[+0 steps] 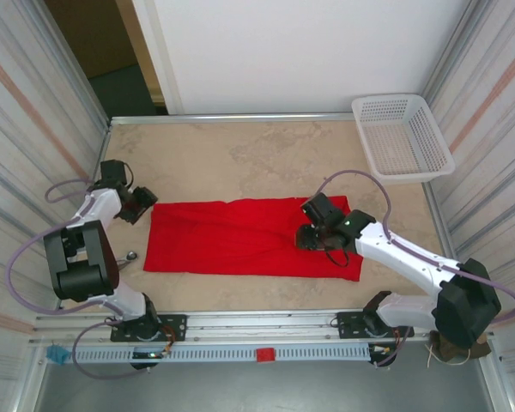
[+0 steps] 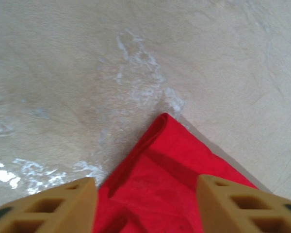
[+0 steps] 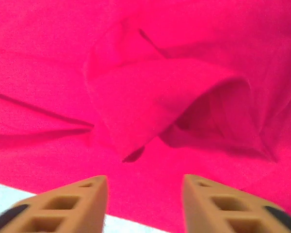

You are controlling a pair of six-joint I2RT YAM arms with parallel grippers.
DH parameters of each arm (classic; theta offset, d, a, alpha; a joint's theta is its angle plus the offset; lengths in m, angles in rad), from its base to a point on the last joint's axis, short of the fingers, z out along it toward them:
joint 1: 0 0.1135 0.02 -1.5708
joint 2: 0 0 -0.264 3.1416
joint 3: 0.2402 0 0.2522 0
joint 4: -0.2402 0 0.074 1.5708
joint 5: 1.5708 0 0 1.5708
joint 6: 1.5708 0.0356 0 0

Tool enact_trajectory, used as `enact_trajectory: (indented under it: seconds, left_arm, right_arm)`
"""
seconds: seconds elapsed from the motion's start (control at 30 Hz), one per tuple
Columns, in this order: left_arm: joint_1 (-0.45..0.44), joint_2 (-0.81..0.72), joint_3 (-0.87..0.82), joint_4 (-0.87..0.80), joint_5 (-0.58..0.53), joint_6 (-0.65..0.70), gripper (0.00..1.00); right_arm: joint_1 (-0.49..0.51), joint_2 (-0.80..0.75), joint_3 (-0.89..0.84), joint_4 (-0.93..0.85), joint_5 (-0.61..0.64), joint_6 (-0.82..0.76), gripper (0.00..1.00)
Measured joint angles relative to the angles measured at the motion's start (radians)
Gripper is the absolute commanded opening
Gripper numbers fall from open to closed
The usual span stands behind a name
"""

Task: Fold the inside-out t-shirt

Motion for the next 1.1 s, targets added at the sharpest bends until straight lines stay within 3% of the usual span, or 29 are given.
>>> enact_trajectory:
  seconds: [0.1, 0.23, 0.4, 0.53, 0.57, 0.7, 0.8, 1.07, 1.1]
  left_arm:
    - [0.03, -0.039, 0.007, -0.025, -0.021, 0.014, 0.61]
    - [0.031, -0.087, 0.042, -0.037, -0.018, 0.028, 0.61]
    - [-0.061, -0.071, 0.073, -0.027, 0.021, 0.031, 0.61]
    - [-0.139, 0.017, 0.095, 0.001, 0.068, 0.026, 0.61]
    - [-0.151, 0.039, 0.096, 0.008, 0.072, 0.026, 0.61]
    - [-0.166, 0.098, 0.092, 0.013, 0.076, 0.015, 0.61]
    - [-0.166, 0.107, 0.087, 0.013, 0.07, 0.01, 0.61]
    - [-0.166, 0.129, 0.087, 0.016, 0.057, 0.007, 0.61]
    - [-0.166, 0.133, 0.087, 0.016, 0.057, 0.007, 0.61]
  right_arm:
    - [-0.003, -0.064, 0.0, -0.015, 0.014, 0.003, 0.5]
    - [-0.086, -0.091, 0.006, -0.012, 0.015, 0.001, 0.48]
    - [-0.135, 0.048, 0.041, 0.027, 0.011, -0.023, 0.38]
    - [-0.137, 0.186, 0.086, 0.068, 0.004, -0.037, 0.38]
    - [-0.135, 0.207, 0.092, 0.076, 0.002, -0.037, 0.34]
    - [-0.092, 0.245, 0.097, 0.089, 0.003, -0.029, 0.25]
    - [-0.029, 0.241, 0.085, 0.1, 0.003, -0.007, 0.0]
    - [0.143, 0.23, 0.036, 0.089, -0.005, 0.081, 0.0]
    - [0.16, 0.223, 0.036, 0.083, -0.004, 0.085, 0.07]
